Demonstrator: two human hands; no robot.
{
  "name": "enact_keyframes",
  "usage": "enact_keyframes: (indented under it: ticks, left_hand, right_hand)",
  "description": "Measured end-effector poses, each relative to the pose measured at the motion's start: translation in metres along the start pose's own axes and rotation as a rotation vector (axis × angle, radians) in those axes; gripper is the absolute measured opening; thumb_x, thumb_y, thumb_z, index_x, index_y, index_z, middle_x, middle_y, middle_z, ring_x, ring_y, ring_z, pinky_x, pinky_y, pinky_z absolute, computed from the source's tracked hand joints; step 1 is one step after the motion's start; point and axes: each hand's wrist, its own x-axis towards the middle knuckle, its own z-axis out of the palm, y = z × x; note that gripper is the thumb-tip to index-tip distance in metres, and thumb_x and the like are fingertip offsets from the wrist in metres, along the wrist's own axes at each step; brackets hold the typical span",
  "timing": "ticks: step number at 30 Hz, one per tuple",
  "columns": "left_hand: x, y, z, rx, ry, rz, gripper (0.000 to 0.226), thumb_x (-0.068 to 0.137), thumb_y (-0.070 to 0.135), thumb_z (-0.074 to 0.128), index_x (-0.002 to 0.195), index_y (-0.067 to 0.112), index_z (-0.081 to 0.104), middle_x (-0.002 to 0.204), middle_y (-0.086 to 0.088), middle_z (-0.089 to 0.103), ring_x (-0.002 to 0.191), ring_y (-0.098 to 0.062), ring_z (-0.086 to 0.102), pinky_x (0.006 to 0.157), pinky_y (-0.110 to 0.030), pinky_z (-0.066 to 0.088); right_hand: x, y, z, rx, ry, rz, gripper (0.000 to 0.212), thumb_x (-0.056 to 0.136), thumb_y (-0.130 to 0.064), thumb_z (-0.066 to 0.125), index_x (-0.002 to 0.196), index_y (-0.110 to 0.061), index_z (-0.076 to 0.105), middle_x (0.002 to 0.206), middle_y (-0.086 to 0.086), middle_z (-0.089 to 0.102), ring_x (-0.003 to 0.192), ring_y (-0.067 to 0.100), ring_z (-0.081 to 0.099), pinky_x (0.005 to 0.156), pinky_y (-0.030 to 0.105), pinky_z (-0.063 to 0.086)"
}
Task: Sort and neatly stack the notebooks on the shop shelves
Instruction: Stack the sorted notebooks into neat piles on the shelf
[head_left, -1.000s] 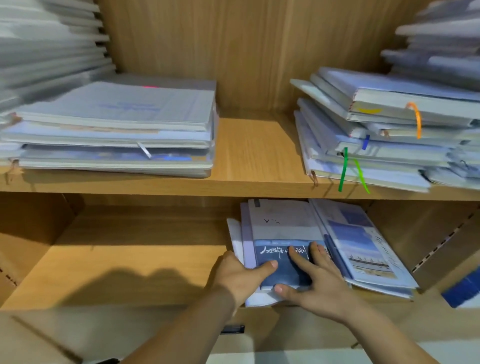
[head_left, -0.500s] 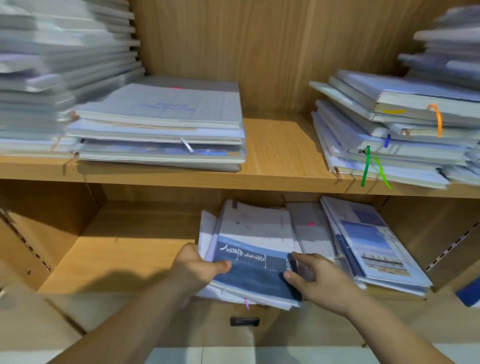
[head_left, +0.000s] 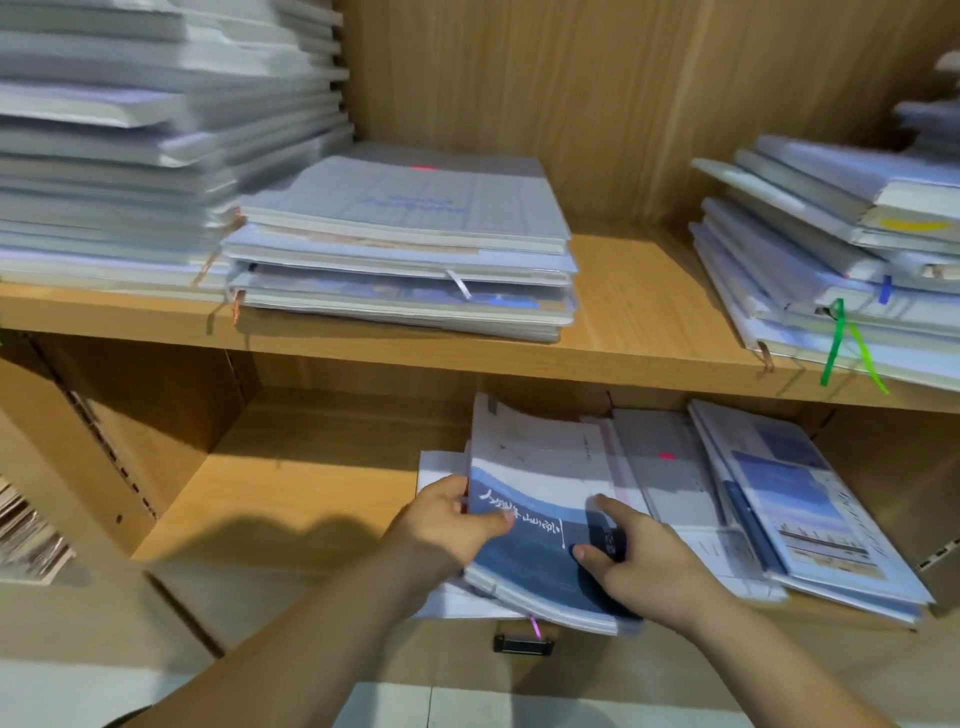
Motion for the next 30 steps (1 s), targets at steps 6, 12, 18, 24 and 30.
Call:
enact_keyframes:
  ticks: [6,12,18,24,30]
  left_hand:
    - [-0.006,0.008,-0.005,0.053,-0.046,0.168,0.047,0.092,0.070,0.049,0.108,0.033,0.073,0.092,0.015,0.077,0.090,-0.006,0.071,0.087,-0.025,0.053]
    - [-0.002,0.009,-0.006,0.078,-0.054,0.126,0.042,0.103,0.045,0.054,0.142,0.032,0.060,0.147,0.014,0.054,0.137,-0.004,0.044,0.116,-0.022,0.029]
    - [0.007,0.009,0.003,-0.085,0.144,-0.070,0.068,0.087,0.042,0.075,0.148,0.028,0.050,0.151,0.006,0.050,0.130,-0.022,0.055,0.111,-0.040,0.046]
    - [0.008,0.000,0.009,0.428,0.179,-0.058,0.059,0.087,0.045,0.070,0.140,0.025,0.057,0.135,0.000,0.052,0.123,-0.025,0.056,0.109,-0.038,0.046]
    - [-0.004,0.009,0.018,0.192,0.102,-0.051,0.041,0.076,0.046,0.066,0.117,0.050,0.064,0.098,0.024,0.072,0.094,-0.011,0.069,0.089,-0.034,0.058]
  right_hand:
    - [0.008,0.010,-0.001,0.154,0.020,0.088,0.061,0.091,-0.034,0.074,0.147,-0.031,0.049,0.117,-0.007,0.060,0.110,0.019,0.059,0.092,0.027,0.047]
    - [0.009,0.018,-0.002,0.304,0.124,0.189,0.045,0.090,-0.023,0.076,0.132,-0.020,0.060,0.105,-0.005,0.063,0.102,0.023,0.062,0.090,0.035,0.051]
    - [-0.002,0.015,-0.004,0.343,0.044,0.171,0.058,0.086,-0.023,0.081,0.137,-0.024,0.054,0.107,-0.014,0.062,0.097,0.009,0.064,0.083,0.029,0.055]
    - [0.002,0.011,-0.005,0.662,0.083,0.323,0.064,0.079,-0.008,0.086,0.133,-0.025,0.058,0.101,0.014,0.071,0.089,0.029,0.073,0.082,0.043,0.062]
    - [0.000,0.008,-0.003,0.413,0.083,0.229,0.056,0.091,-0.015,0.073,0.141,-0.026,0.052,0.105,-0.004,0.066,0.099,0.019,0.065,0.090,0.034,0.054]
